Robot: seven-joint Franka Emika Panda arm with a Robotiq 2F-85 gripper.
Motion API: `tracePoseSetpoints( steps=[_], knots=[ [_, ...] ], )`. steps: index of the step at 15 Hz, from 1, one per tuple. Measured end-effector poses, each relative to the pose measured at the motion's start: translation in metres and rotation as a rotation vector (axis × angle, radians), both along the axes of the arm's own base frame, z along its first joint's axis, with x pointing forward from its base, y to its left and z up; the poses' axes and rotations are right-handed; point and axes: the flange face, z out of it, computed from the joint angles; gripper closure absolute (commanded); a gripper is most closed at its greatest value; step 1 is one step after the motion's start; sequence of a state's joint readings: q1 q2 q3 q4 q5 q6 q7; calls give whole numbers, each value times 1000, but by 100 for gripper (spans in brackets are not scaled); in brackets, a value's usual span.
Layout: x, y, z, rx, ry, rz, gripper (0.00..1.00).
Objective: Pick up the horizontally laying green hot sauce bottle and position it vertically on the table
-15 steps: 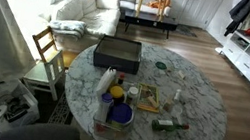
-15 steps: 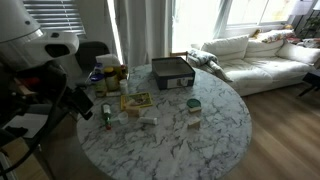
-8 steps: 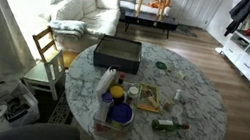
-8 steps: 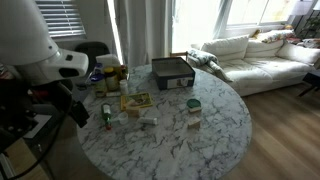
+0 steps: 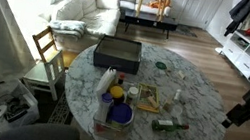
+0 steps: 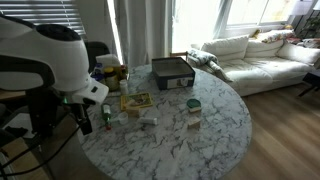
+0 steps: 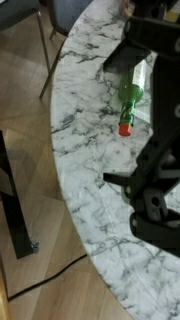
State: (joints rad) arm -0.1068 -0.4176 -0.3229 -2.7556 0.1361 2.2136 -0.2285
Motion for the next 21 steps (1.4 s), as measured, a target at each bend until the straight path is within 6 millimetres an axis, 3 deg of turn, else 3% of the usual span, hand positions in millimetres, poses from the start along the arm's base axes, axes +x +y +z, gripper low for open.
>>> tracePoseSetpoints(
  steps=[5,11,15,21],
  knots=[
    [22,16,-40,48,77,-191,0],
    [27,15,-42,48,87,-209,0],
    [30,6,-53,62,149,-366,0],
    [50,-12,-90,153,276,-610,0]
  ],
)
